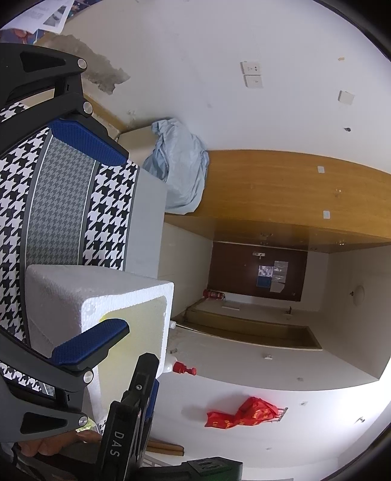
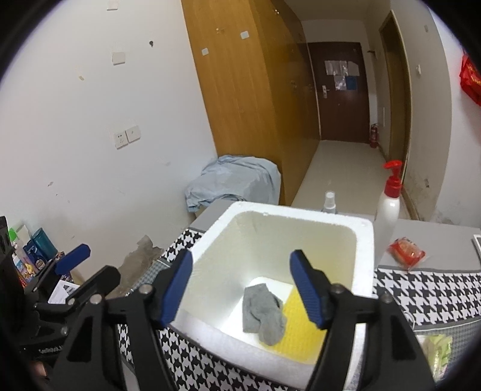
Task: Organize soft objects
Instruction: 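Lower the grey sock into the foam box and open the right gripper, then move both grippers away from the box toward the blue mask and snack packet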
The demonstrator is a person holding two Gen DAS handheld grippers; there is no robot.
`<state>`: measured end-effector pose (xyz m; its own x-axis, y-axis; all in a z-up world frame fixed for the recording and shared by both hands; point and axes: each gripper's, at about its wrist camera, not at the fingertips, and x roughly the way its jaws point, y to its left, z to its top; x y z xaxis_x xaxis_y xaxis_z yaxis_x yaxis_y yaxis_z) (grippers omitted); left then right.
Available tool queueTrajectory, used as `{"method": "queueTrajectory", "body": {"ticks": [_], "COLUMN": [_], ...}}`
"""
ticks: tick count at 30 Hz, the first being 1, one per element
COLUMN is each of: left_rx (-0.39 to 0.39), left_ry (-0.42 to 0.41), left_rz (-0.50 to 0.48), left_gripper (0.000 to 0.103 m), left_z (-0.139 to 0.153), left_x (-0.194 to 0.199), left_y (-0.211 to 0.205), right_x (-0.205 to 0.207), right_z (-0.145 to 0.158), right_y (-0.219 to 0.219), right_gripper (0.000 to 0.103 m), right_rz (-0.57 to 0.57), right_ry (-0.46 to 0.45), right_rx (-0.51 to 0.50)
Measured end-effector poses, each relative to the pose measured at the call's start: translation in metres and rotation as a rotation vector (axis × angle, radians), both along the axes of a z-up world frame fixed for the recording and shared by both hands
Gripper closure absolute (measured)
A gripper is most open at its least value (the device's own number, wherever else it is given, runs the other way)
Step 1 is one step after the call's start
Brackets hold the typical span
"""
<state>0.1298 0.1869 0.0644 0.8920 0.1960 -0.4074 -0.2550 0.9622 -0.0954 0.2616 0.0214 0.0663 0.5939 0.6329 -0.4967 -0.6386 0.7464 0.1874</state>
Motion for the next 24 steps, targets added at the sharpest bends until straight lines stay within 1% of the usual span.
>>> {"method": "queueTrajectory", "body": {"ticks": [2, 6, 14, 21, 23, 24], "left_rx": [-0.007, -0.008, 0.012, 0.026, 0.023, 0.018], "left_ry": [-0.004, -0.009, -0.032, -0.050, -0.058, -0.061], "left_rz": [0.002, 0.006, -0.027, -0.078, -0.093, -0.101], "left_gripper": [0.001, 0.001, 0.001, 0.001, 0.001, 0.001], "left_z": [0.000, 0.003, 0.013, 0.022, 0.025, 0.026], "left_x": [-0.002, -0.004, -0.013, -0.017, -0.017, -0.017], "left_y": [0.000, -0.003, -0.021, -0.046, -0.054, -0.058], "right_x": [-0.003, -0.011, -0.021, -0.037, -0.040, -0.041], "right_z": [0.001, 0.004, 0.010, 0.014, 0.016, 0.015], "right_y": [-0.004, -0.015, -0.033, -0.062, -0.070, -0.076], "right_gripper": [0.030, 0.021, 0.020, 0.020, 0.016, 0.010], "right_rz": [0.002, -0.002, -0.026, -0.070, -0.082, -0.089], "right_ry": [-0.003, -0.018, -0.023, -0.060, -0.072, -0.076], "right_rx": [0.015, 0.063, 0.086, 0.100, 0.107, 0.113]}}
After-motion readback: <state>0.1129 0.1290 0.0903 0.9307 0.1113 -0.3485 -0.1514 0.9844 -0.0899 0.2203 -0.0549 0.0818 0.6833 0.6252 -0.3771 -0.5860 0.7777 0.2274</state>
